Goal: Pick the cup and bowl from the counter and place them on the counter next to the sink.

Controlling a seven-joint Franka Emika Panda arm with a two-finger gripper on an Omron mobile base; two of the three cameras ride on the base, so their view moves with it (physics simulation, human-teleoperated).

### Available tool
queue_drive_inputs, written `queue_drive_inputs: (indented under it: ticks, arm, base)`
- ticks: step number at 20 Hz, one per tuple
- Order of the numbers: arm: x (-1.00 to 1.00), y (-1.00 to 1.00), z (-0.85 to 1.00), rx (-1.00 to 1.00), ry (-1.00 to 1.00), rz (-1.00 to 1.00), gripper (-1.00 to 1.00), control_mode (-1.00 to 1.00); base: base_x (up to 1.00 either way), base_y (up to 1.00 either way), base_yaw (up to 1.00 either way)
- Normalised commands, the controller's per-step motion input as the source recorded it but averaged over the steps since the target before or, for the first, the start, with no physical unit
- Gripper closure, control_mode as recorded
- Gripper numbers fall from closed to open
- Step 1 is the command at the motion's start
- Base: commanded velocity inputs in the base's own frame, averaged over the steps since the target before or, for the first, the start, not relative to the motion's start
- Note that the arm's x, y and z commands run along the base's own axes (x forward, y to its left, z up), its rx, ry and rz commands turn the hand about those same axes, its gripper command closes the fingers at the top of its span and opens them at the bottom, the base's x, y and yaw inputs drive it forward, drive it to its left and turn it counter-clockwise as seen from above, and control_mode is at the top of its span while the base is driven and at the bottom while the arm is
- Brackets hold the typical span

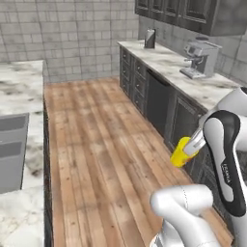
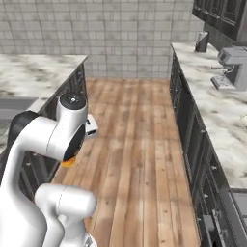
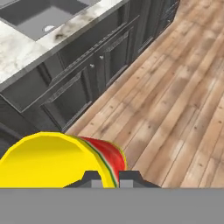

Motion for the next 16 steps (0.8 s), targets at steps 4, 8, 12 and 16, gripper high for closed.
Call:
queue_drive_inputs:
  ticks: [4, 8, 12, 16]
  arm:
    - [0.00, 0.00, 0.00, 0.00, 0.00, 0.00, 1.00, 1.00]
    - [0.00, 0.00, 0.00, 0.00, 0.00, 0.00, 1.00, 1.00]
    - [0.00, 0.00, 0.00, 0.00, 0.00, 0.00, 1.00, 1.00]
    - [0.00, 0.00, 0.00, 0.00, 0.00, 0.00, 1.00, 1.00]
  base:
    - [1.00, -0.17, 0.25]
    - [0.99, -0.02, 0.24]
    - [0.82, 0.00, 0.29]
    - [0.43, 0.00, 0.39]
